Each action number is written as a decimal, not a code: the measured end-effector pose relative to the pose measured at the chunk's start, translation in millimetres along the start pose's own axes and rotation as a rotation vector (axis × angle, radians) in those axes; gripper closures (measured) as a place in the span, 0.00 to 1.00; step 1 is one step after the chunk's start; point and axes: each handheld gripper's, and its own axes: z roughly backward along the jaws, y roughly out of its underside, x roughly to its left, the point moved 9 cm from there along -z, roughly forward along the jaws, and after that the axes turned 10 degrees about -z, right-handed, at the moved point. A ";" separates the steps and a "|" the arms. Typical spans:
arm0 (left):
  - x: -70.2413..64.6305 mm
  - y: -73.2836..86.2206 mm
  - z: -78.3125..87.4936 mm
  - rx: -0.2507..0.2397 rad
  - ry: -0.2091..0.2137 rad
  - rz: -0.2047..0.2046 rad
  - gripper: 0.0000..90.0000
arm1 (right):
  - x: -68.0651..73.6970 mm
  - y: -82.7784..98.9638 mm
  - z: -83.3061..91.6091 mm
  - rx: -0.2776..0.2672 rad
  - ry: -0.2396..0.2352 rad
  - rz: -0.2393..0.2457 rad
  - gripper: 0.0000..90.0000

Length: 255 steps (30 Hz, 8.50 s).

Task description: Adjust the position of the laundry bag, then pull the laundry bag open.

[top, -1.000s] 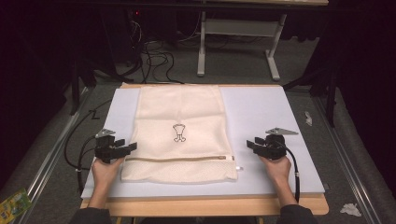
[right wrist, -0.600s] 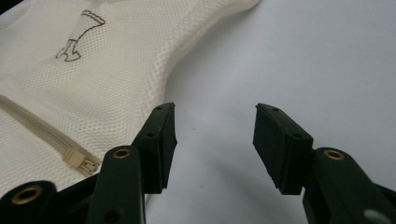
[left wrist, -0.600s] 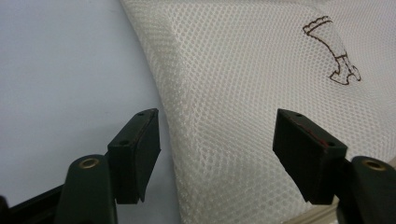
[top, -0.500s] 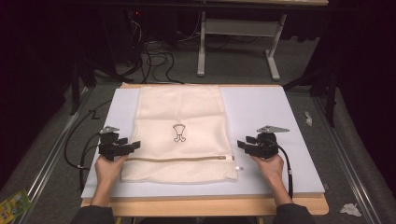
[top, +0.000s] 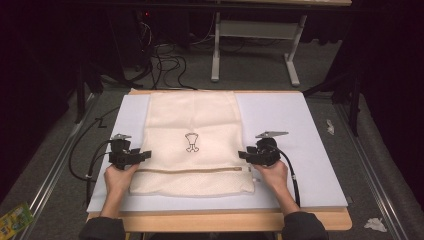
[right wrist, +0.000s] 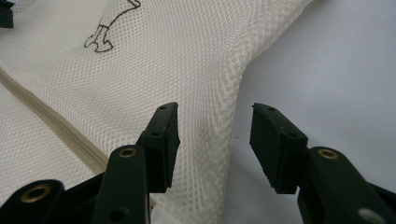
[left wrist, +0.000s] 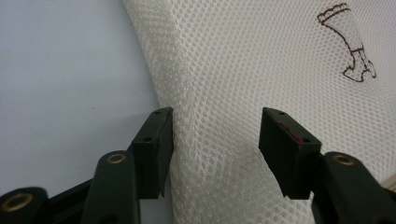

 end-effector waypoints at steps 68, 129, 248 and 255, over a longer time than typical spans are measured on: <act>-62.9 -38.4 -40.4 -0.058 0.117 -0.095 0.96 | -56.0 4.7 32.5 -0.022 0.054 -0.085 0.96; -98.9 -27.9 -27.6 -0.133 -0.031 -0.348 0.56 | -75.4 21.8 61.2 -0.047 0.163 -0.028 0.62; -249.7 -40.3 -68.8 -0.093 0.312 -0.441 0.61 | -23.7 -1.7 84.9 -0.031 -0.001 0.098 0.98; -262.4 -45.5 -71.3 -0.090 0.310 -0.489 0.61 | -23.2 -5.0 85.6 -0.047 -0.008 0.092 0.98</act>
